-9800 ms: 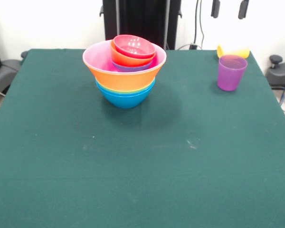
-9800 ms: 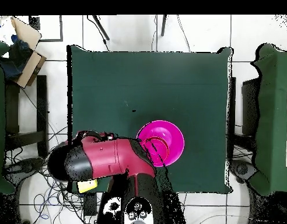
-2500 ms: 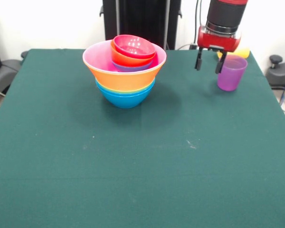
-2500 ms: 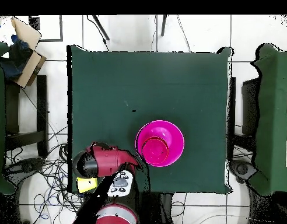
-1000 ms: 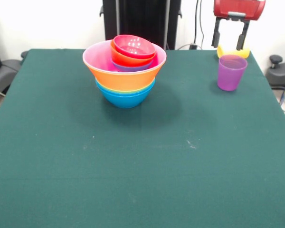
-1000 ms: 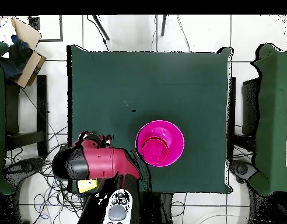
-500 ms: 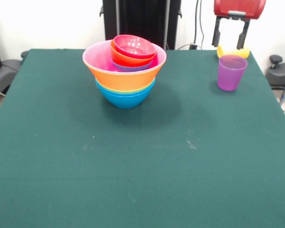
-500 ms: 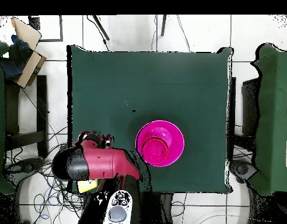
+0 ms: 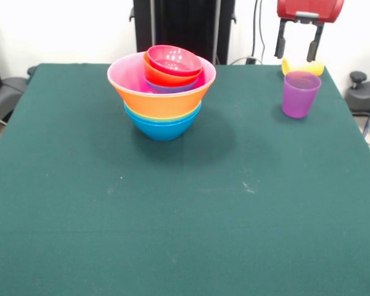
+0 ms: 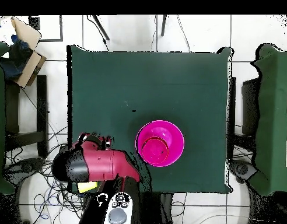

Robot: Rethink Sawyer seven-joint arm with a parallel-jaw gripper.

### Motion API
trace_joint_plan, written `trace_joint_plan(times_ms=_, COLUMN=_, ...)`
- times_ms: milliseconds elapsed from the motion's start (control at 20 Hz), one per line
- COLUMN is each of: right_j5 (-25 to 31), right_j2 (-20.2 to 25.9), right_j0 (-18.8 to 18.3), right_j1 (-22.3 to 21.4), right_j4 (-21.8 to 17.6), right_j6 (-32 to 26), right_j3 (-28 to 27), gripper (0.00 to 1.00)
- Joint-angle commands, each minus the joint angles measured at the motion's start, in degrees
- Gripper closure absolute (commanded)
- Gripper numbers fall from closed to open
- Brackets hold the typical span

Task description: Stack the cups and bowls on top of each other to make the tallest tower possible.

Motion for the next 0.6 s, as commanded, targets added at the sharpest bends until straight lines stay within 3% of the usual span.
trace_joint_plan(times_ms=50, right_j5=5.0, right_j2=3.2, right_j0=1.1, right_j1=0.4, right_j4=1.5, right_j6=8.6, right_j3=3.5, gripper=0.00)
trace_joint_plan(times_ms=600, right_j5=4.4, right_j2=3.3, right_j0=1.5, right_j1=0.5, right_j4=1.5, right_j6=8.7, right_j3=4.2, gripper=0.00)
